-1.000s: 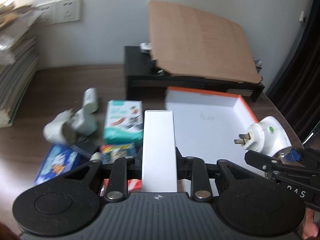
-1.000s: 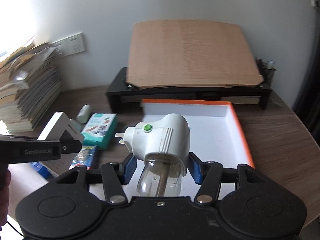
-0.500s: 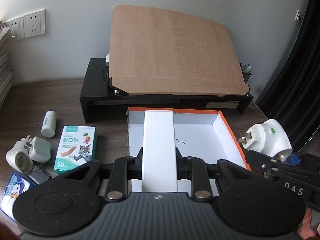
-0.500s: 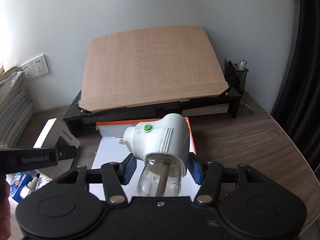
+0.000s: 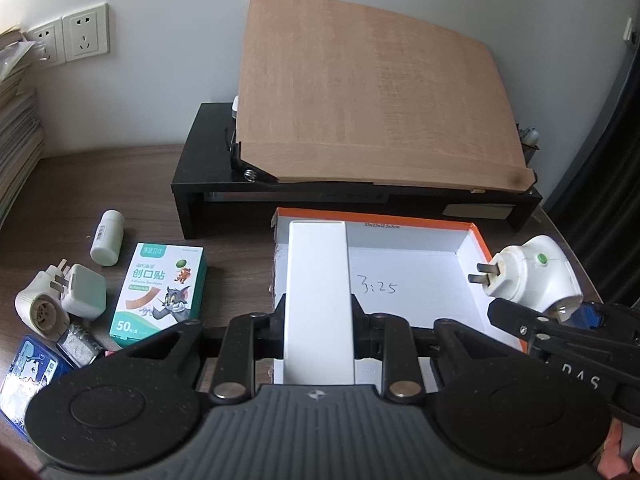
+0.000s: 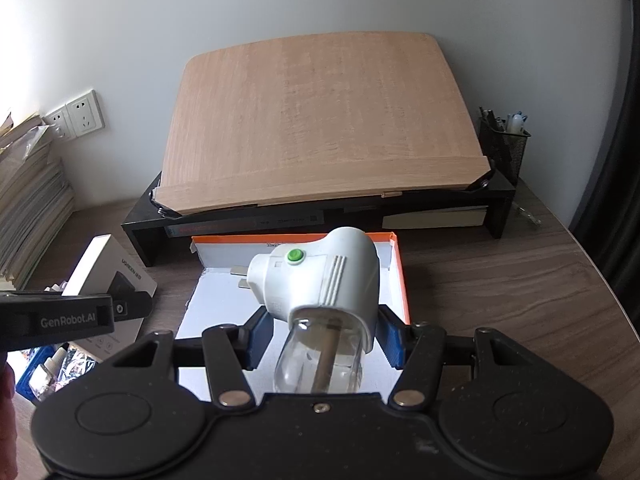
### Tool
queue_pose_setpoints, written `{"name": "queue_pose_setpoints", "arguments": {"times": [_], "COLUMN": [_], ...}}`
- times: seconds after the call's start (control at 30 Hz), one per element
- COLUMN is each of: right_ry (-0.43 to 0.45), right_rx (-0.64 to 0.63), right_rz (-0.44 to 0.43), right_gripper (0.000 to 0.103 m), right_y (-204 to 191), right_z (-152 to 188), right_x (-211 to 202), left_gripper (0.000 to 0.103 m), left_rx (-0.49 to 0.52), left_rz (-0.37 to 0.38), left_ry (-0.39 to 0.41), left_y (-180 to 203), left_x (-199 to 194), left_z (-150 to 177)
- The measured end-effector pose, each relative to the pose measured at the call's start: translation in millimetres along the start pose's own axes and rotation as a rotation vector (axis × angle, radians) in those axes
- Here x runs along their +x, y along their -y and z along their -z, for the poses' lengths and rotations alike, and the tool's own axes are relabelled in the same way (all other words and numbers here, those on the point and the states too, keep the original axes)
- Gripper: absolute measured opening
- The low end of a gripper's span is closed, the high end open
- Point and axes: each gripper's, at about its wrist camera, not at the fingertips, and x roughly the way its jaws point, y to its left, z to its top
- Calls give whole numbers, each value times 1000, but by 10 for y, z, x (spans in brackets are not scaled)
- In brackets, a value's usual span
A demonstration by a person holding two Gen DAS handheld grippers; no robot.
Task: Organize rigid objects
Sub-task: 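Carry the charger box and heater over the white box with both tools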
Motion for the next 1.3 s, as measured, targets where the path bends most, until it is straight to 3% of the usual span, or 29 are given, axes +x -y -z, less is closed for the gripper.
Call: {"name": "queue_pose_setpoints", "arguments": {"times": [0.67, 1.3], "right_ry": [-46, -74], "right_rx": [-25, -36], "right_rz": [-8, 40], "right_gripper": [67, 67], "right_y": [74, 102], "right_z": [-160, -189], "right_x": [343, 478], "left_gripper": [27, 27], "left_rx": [-18, 1], "left_rz": [-22, -23], "left_ry": [-18, -39], "left_y": [158, 270], "left_x": [228, 372], "left_z": [-92, -126]}}
